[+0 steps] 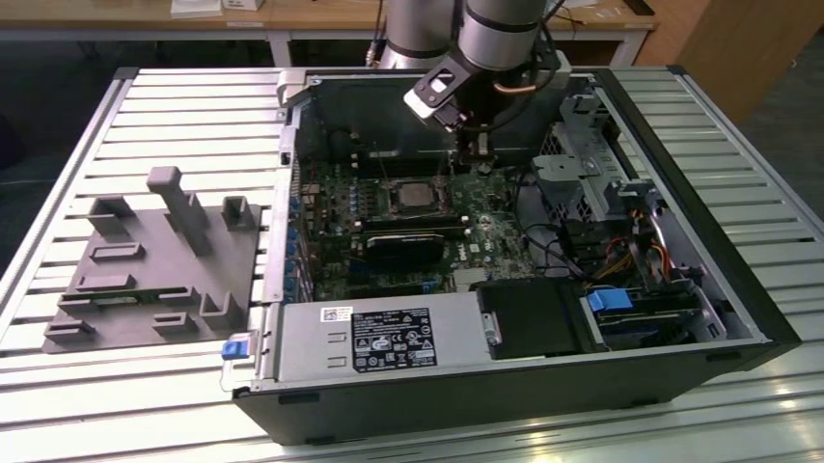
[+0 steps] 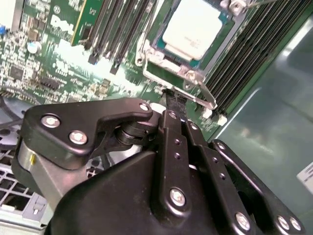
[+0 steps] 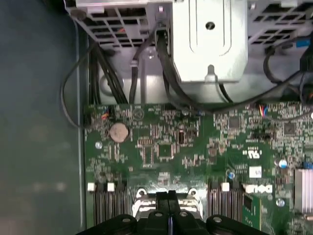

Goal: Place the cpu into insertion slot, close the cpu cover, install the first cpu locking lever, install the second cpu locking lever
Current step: 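Close the cpu cover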

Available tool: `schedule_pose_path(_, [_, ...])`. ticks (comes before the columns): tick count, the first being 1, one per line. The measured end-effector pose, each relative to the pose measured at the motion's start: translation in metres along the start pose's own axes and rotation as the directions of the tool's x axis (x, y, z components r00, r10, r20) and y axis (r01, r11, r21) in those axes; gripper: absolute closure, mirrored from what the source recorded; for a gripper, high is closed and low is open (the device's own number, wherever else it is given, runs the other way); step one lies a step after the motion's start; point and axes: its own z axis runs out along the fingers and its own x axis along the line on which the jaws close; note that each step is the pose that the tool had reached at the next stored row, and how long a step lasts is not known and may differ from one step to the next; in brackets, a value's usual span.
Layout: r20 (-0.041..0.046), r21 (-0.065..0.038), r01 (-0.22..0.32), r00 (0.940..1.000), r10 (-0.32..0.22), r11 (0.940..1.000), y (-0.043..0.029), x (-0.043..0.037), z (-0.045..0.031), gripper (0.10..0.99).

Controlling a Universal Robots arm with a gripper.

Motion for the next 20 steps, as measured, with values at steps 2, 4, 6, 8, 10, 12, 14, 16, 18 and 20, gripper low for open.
schedule_pose_path(2, [-0.0001,0.000,0.000,1.0000,0.000,1.0000,-0.0053,-0.0002,0.0003,0.980])
schedule_pose_path(4, [0.0000,0.000,0.000,1.0000,0.000,1.0000,-0.0089,-0.0004,0.0004,0.980])
schedule_pose_path(6, [0.0000,0.000,0.000,1.0000,0.000,1.0000,-0.0110,-0.0005,0.0005,0.980])
schedule_pose_path(8, [0.0000,-0.001,0.000,1.0000,0.000,1.0000,-0.0122,-0.0005,0.0006,0.980])
schedule_pose_path(10, [-0.0001,-0.002,0.000,1.0000,0.000,1.0000,-0.0148,-0.0005,0.0009,0.980])
schedule_pose_path(12, [-0.0006,-0.004,0.000,1.0000,0.000,1.0000,-0.0193,-0.0008,0.0016,0.980])
schedule_pose_path(14, [-0.0010,-0.008,0.001,1.0000,-0.001,1.0000,-0.0248,-0.0011,0.0028,0.980])
schedule_pose_path(16, [-0.0013,-0.012,0.001,1.0000,-0.001,0.9999,-0.0298,-0.0015,0.0045,0.980])
schedule_pose_path(18, [-0.0014,-0.017,0.001,1.0000,-0.001,0.9999,-0.0341,-0.0023,0.0064,0.980])
schedule_pose_path(20, [-0.0016,-0.022,0.001,1.0000,-0.001,0.9998,-0.0384,-0.0033,0.0082,0.980])
